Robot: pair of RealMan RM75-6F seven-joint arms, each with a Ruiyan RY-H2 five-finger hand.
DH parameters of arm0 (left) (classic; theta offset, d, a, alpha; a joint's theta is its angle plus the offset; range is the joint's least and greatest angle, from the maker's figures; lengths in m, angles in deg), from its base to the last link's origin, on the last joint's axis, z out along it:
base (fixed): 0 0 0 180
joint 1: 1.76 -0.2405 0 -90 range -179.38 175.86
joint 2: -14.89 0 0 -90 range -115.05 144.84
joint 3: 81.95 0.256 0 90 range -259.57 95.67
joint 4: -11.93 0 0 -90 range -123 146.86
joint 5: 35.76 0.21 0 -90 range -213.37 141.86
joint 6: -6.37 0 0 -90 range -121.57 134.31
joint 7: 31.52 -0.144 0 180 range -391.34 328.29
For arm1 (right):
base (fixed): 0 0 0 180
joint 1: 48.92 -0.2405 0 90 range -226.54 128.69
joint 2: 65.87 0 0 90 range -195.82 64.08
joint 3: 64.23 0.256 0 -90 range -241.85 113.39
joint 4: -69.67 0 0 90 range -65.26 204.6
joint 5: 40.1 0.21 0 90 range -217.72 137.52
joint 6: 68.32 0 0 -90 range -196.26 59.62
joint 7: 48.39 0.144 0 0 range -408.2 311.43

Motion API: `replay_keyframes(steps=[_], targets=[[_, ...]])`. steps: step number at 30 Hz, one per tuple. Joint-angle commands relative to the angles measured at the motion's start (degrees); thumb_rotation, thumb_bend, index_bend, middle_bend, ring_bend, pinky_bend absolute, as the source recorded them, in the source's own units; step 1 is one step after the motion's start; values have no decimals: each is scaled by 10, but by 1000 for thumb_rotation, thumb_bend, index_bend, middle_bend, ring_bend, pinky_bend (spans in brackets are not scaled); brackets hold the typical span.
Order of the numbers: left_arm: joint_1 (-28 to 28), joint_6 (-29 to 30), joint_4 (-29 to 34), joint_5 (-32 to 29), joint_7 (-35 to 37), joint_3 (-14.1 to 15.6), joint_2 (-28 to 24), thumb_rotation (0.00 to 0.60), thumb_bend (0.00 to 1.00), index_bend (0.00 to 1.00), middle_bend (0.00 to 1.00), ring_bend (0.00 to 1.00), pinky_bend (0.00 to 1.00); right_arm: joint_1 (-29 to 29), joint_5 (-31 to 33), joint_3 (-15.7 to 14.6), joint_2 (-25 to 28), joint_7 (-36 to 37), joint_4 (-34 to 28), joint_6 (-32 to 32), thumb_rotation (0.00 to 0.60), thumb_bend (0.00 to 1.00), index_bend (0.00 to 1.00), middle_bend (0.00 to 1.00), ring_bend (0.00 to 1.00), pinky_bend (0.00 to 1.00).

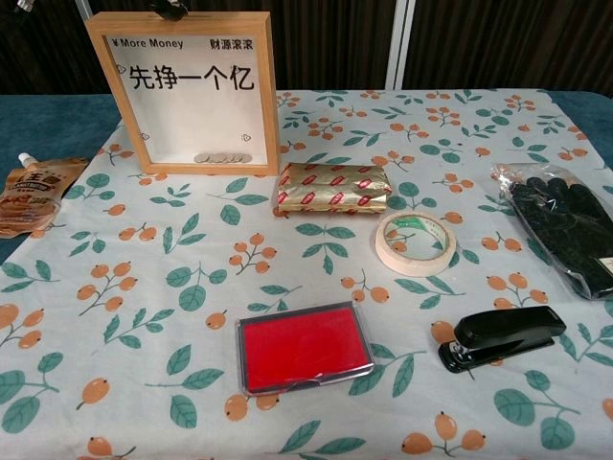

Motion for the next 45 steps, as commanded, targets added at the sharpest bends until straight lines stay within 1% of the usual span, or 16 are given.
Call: replay_keyframes(steps=[1,6,9,13,22,25,28,31,34,35,37,39,40,41,45], targets=[[2,1,-1,-2,-4,4,1,600,489,548,91,0,0,0,1,0,0,-1,0,1,600,301,0,0,0,0],[5,2,2,-3,-6,6,0,600,465,435,78,0,0,0,3,1,0,-2,-1,0,600,301,0,0,0,0],[8,2,6,-3,-7,7,-2,600,452,402,72,0,0,1,5,2,1,-3,-2,0,600,301,0,0,0,0],[12,6,14,-1,-11,9,-6,600,412,369,68,0,0,1,7,3,3,-5,-3,0,600,301,0,0,0,0],[18,20,41,1,-16,9,-22,600,404,323,53,0,0,2,12,5,5,-7,-8,0,600,301,0,0,0,0],[17,29,54,5,-12,6,-33,600,401,320,52,0,0,2,12,5,6,-6,-9,-1,600,301,0,0,0,0],[9,53,81,30,3,-5,-54,600,402,319,48,0,0,2,11,4,7,-4,-10,0,600,302,0,0,0,0],[-14,93,128,71,29,-13,-88,600,402,309,44,0,0,2,9,3,8,-1,-9,3,600,301,0,0,0,0],[-60,156,194,135,61,-6,-128,600,402,290,40,0,0,0,6,0,8,5,-9,6,600,302,0,0,0,0],[-88,188,225,170,80,2,-144,600,402,285,39,0,0,0,4,-1,7,8,-8,8,600,301,0,0,0,0],[-127,227,259,219,108,16,-162,600,401,275,37,0,0,0,1,-2,7,11,-9,8,600,301,0,0,0,0],[-180,277,294,281,149,36,-180,600,400,263,35,0,0,-1,-5,-5,7,15,-12,8,600,301,0,0,0,0],[-201,294,305,306,165,46,-184,600,399,255,32,0,0,-1,-7,-6,7,16,-13,7,600,302,0,0,0,0],[-229,315,316,344,183,63,-189,600,398,250,30,0,0,-1,-12,-7,7,17,-16,5,600,301,0,0,0,0],[-314,367,332,432,240,117,-190,600,394,236,21,0,0,1,-26,-11,10,21,-22,-5,600,301,0,0,0,0]])
